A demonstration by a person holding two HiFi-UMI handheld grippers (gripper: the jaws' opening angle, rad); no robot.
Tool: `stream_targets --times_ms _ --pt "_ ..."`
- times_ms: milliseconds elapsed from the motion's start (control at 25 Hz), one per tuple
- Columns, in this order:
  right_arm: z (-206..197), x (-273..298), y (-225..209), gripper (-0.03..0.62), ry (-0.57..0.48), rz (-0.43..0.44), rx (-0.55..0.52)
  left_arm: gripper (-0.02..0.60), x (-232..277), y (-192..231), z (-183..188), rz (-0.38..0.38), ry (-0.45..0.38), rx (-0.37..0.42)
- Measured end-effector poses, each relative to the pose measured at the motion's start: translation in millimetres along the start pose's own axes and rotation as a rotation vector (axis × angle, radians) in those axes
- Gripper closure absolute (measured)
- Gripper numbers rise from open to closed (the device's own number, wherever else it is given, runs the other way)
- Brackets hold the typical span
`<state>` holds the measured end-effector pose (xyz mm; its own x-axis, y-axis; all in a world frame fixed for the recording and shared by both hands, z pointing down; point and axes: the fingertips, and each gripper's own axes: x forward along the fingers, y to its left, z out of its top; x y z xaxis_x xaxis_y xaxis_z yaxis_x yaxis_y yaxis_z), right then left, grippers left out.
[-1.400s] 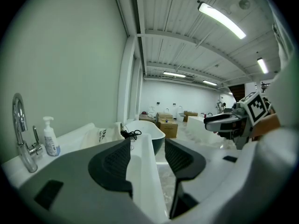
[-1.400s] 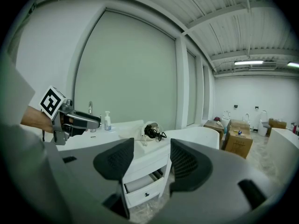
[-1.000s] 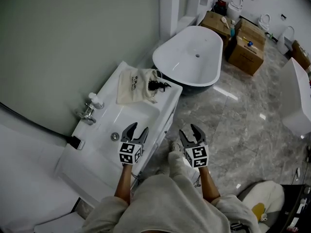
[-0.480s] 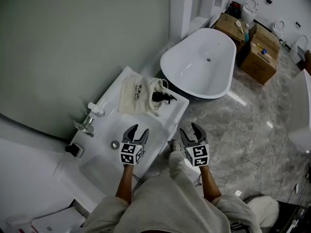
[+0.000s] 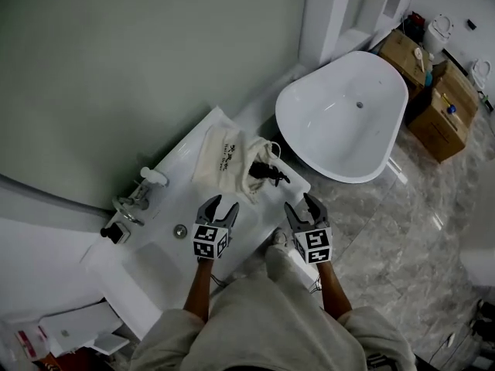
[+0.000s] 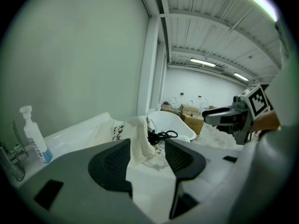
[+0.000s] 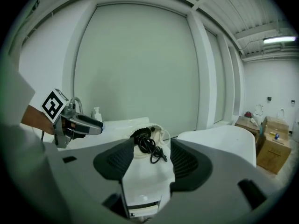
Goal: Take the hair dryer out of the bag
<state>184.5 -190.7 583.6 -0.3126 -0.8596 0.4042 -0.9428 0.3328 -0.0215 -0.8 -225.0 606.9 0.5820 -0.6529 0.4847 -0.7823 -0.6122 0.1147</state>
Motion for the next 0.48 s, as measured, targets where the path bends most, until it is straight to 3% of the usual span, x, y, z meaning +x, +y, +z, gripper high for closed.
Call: stream_targets --times_ms 480 --pt "2 72 -53 0.362 0.060 0.166 -0.036 0.373 75 8 16 0.102 0.078 -0.045"
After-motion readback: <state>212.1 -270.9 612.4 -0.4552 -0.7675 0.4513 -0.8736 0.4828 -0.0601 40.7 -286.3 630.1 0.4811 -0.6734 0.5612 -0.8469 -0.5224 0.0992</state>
